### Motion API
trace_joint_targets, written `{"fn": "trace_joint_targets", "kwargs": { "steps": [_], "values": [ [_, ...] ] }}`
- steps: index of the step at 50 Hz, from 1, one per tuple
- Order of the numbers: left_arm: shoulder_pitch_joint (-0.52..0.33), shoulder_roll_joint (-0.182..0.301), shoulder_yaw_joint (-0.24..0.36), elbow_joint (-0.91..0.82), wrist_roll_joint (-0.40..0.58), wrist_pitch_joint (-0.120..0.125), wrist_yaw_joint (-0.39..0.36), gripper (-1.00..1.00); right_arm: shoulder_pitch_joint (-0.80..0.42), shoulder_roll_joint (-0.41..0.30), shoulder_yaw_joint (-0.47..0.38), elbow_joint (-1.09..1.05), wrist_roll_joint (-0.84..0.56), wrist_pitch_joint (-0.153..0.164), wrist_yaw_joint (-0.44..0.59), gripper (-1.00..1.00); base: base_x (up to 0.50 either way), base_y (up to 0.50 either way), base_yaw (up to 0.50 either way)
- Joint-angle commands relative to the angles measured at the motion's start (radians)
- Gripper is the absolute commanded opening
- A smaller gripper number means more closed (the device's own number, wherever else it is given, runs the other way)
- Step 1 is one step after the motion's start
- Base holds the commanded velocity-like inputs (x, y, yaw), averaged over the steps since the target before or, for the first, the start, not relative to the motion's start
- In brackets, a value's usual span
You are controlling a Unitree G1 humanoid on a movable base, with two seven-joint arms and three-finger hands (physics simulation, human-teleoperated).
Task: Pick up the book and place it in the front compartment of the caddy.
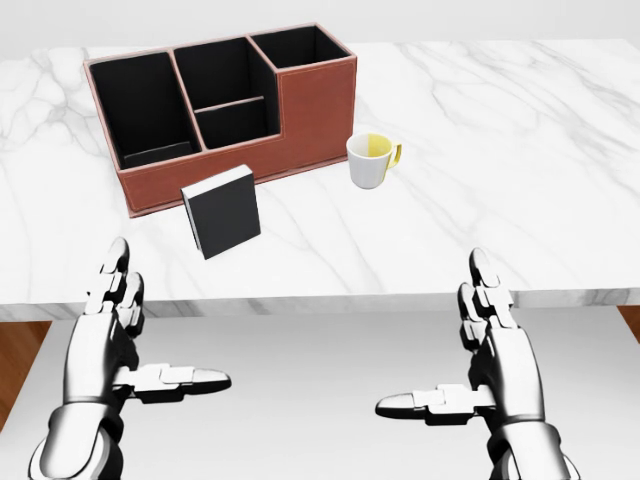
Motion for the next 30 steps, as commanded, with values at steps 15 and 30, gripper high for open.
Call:
{"fn": "trace_joint_targets", "kwargs": {
  "steps": [15, 30],
  "values": [
    [0.082, -0.023, -0.007, -0.186, 0.001, 0.042, -0.039, 1.0, 0.072, 0.017, 0.008, -0.211, -0.019, 0.092, 0.013, 0.98, 0.0, 0.0, 0.0],
    [0.209, -0.042, -0.008, -0.501, -0.025, 0.105, -0.091, 1.0, 0.145, 0.036, 0.063, -0.443, -0.084, 0.092, 0.016, 0.98, 0.0, 0.0, 0.0]
  ]
}}
